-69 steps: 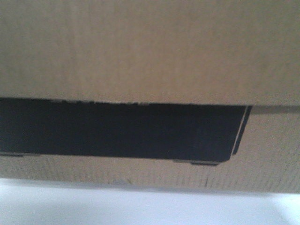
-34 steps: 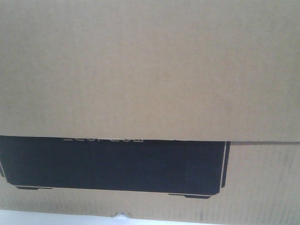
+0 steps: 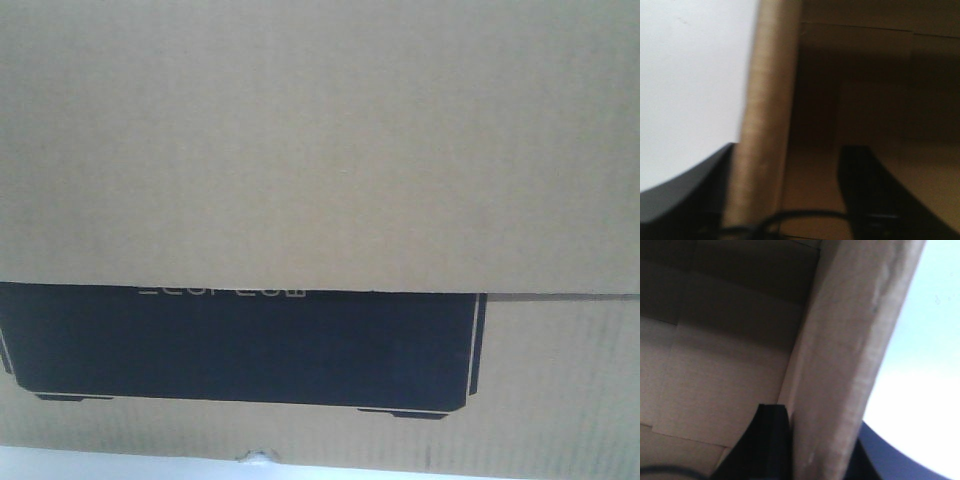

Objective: Grab box from left shelf to table start
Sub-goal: 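Lower the box with both grippers onto the white table, then open both grippers and withdraw them from the box sides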

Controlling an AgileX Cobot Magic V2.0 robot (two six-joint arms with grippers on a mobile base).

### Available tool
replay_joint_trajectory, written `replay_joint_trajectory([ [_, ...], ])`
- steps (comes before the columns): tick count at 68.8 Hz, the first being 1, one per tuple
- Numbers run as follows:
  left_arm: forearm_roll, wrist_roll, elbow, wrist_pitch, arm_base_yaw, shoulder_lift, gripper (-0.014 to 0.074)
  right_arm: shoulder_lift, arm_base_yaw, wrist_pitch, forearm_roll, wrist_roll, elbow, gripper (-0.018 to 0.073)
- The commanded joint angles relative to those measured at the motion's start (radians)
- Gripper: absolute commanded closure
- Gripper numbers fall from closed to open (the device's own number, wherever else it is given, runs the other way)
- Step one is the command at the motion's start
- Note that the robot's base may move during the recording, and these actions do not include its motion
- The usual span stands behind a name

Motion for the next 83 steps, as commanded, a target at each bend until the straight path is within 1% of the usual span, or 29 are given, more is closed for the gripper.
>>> replay_joint_trajectory([
  [1, -0.082, 0.006, -0.013, 0.002, -0.014, -0.019, 0.0155, -0.003, 0.008, -0.191, 0.047, -0.029, -0.019, 0.0121],
  [5, -0.082, 0.006, -0.013, 0.007, -0.014, -0.019, 0.0120, -0.008, 0.008, -0.181, 0.039, -0.027, -0.020, -0.0045],
  [7, -0.082, 0.006, -0.013, 0.009, -0.014, -0.019, 0.0110, -0.013, 0.008, -0.176, 0.032, -0.022, -0.020, -0.0096],
  [12, -0.082, 0.006, -0.013, 0.019, -0.014, -0.022, 0.0095, -0.028, 0.008, -0.157, 0.009, -0.005, -0.020, -0.0069],
  [22, -0.080, 0.006, -0.013, 0.024, -0.014, -0.059, 0.0096, -0.082, 0.008, -0.135, -0.039, 0.028, -0.021, -0.0068],
  [28, -0.069, 0.006, -0.015, 0.031, -0.014, -0.094, 0.0096, -0.121, 0.003, -0.135, -0.056, 0.028, -0.021, -0.0068],
  [36, -0.029, 0.006, -0.015, 0.041, -0.014, -0.151, 0.0096, -0.180, -0.004, -0.126, -0.076, 0.028, -0.021, -0.0068],
  [51, 0.035, 0.006, -0.015, 0.050, -0.014, -0.288, 0.0097, -0.302, -0.005, -0.101, -0.154, 0.028, -0.021, -0.0068],
  [60, 0.078, 0.006, -0.015, 0.069, -0.014, -0.396, 0.0097, -0.399, -0.005, -0.096, -0.158, 0.028, -0.021, -0.0068],
  [67, 0.082, 0.006, -0.009, 0.063, -0.014, -0.501, 0.0100, -0.492, -0.005, -0.096, -0.154, 0.028, -0.021, -0.0062],
  [70, 0.083, 0.006, 0.000, 0.060, -0.014, -0.554, 0.0106, -0.535, -0.005, -0.096, -0.154, 0.028, -0.016, -0.0042],
  [76, 0.083, 0.006, 0.040, 0.056, -0.014, -0.655, 0.0159, -0.609, -0.005, -0.096, -0.154, 0.028, 0.009, 0.0058],
  [82, 0.083, 0.006, 0.108, 0.039, -0.014, -0.761, 0.0251, -0.711, -0.005, -0.101, -0.154, 0.028, 0.066, 0.0255],
  [83, 0.083, 0.006, 0.121, 0.033, -0.014, -0.777, 0.0277, -0.726, -0.005, -0.103, -0.154, 0.028, 0.083, 0.0288],
])
